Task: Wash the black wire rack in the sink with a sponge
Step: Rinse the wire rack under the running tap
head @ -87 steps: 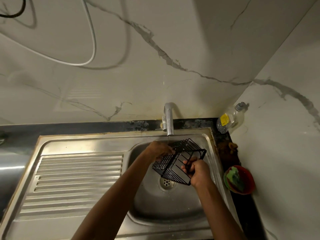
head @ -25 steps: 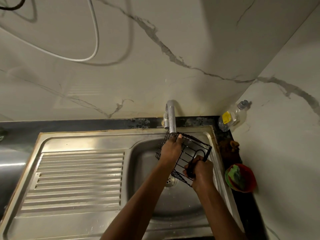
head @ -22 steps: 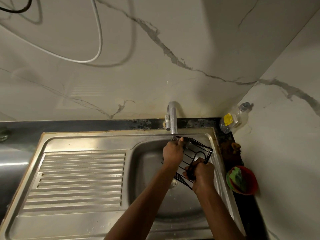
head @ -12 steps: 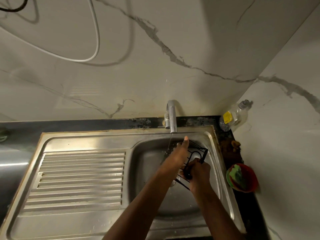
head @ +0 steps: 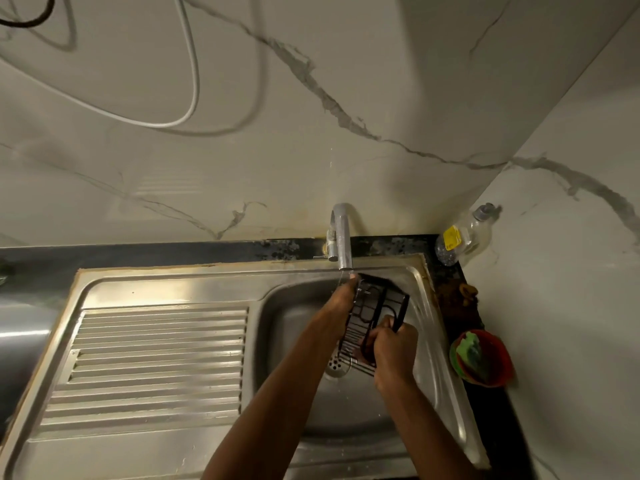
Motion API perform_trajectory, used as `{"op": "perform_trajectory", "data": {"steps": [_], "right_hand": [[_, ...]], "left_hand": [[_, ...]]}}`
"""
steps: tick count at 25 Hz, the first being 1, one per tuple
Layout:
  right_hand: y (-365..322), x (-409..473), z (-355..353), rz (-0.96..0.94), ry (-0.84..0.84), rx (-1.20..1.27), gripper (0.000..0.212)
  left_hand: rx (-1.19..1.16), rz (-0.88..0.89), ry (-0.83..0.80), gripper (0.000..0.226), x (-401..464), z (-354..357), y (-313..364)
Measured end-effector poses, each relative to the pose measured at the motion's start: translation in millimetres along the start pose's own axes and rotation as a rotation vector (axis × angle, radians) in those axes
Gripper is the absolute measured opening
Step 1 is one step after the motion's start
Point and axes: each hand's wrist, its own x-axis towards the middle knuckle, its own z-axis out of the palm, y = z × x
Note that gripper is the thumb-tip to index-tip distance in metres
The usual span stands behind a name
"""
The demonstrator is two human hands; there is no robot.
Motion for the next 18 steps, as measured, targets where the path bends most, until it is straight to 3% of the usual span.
{"op": "perform_trajectory", "data": {"steps": [4,8,11,14,18], "right_hand": [[-3.5,12.2,-10.1,0.099,0.044,0.151,0.024],[-3.6,32.4,-27.5,0.256,0.016,0.138,0.013],[-1.3,53.4,-37.9,0.357,-0.016,0.083,0.018],[-4.7,62.0,-40.9,0.371,-0.1,0.042,0.021],[-9.2,76.2,-51.5,0.393,-0.232,0.048,0.027]], "left_hand": [[0.166,0.028,-0.126,0.079,-45.4,11.1,-8.4],[0.399,0.188,-0.244,0.058,-86.7,2.6,-29.0],[0.754,0.478,-0.188,0.051,-71.1,-18.7,-55.4],[0.83,0.685,-0.135,0.052,-36.8,-24.9,-72.8],[0.828,0.634,0.002,0.071,2.9,-30.0,-57.9]]}}
